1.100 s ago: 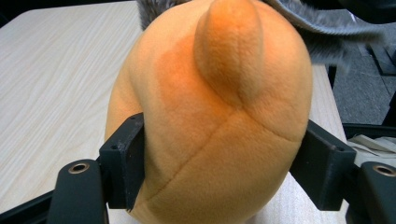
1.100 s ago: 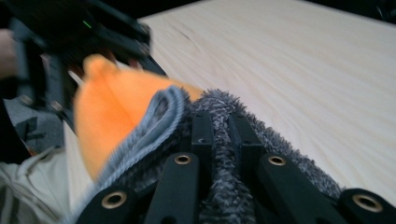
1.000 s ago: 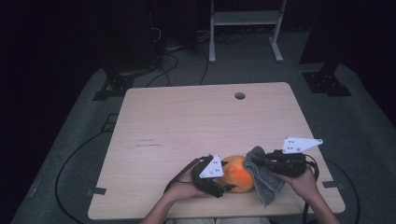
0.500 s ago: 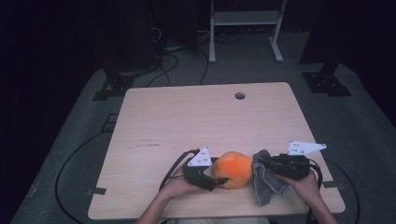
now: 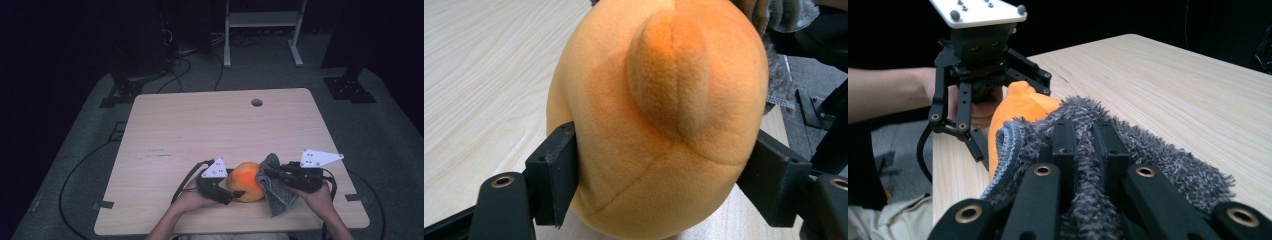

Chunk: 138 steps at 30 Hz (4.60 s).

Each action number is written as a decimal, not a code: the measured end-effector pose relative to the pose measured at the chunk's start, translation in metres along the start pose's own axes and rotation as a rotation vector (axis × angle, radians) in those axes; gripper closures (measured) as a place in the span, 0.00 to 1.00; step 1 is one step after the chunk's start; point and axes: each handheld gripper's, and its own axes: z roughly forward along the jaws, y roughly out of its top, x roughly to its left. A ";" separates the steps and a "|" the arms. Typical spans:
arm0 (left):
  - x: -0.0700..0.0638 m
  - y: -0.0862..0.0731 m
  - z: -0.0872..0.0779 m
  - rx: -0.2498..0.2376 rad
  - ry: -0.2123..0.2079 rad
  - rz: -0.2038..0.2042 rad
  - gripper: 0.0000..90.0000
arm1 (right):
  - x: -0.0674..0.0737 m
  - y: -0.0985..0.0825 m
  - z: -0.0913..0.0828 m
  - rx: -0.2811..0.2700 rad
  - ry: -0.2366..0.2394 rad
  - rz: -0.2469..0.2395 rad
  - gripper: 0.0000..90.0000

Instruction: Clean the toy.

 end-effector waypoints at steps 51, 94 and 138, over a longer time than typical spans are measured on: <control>0.005 0.006 0.013 -0.055 -0.065 -0.012 0.27 | -0.009 -0.016 -0.017 0.053 -0.091 0.018 0.90; 0.005 0.006 0.019 -0.070 -0.052 -0.049 0.31 | -0.018 -0.020 -0.034 0.126 -0.173 0.049 0.90; 0.002 0.045 -0.008 -0.049 -0.003 -0.006 0.40 | -0.008 0.004 -0.036 0.005 -0.087 0.025 0.89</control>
